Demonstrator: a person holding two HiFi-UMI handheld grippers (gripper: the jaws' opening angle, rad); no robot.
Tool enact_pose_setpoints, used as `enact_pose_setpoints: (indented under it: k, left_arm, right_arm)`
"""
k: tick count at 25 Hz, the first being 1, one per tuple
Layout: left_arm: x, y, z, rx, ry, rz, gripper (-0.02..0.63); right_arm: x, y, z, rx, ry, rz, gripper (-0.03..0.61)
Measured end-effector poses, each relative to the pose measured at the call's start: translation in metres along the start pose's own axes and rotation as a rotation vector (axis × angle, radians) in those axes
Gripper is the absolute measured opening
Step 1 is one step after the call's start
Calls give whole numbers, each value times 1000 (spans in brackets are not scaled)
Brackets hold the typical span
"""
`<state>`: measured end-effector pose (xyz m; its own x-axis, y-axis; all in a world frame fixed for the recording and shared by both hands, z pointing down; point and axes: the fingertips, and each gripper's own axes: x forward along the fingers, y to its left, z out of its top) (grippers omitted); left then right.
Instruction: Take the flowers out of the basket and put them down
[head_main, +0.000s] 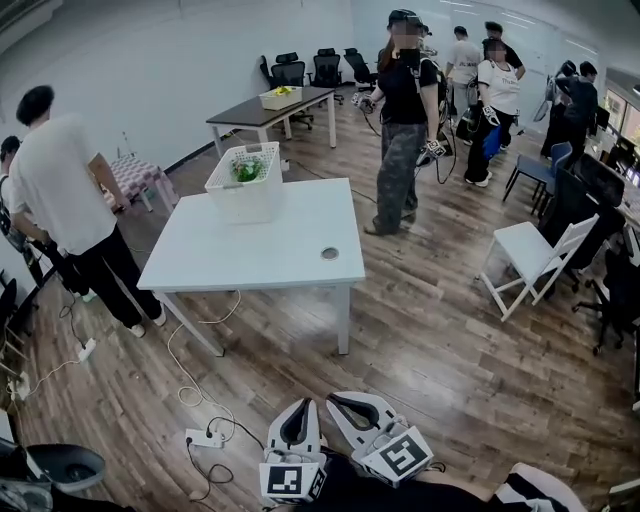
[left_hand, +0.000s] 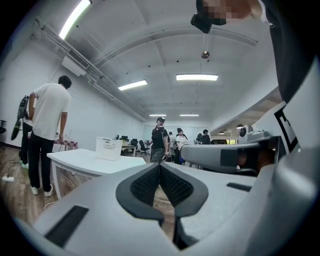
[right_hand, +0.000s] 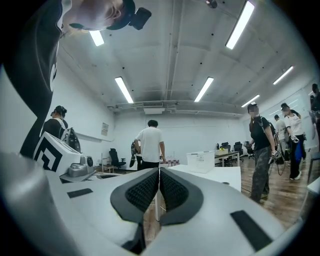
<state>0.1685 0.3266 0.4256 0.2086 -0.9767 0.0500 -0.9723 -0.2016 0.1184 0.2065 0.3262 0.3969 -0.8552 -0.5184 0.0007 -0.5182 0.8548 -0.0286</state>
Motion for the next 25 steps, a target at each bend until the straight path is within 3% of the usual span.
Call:
enact_pose_setpoints:
  k: [12, 25]
  left_arm:
    - [74, 110, 45, 23, -57, -63, 6]
    - [102, 179, 43, -19, -33, -70, 6]
  right_arm:
    - [126, -34, 22, -51, -30, -70, 20]
    - [202, -37, 17, -23, -18, -84, 20]
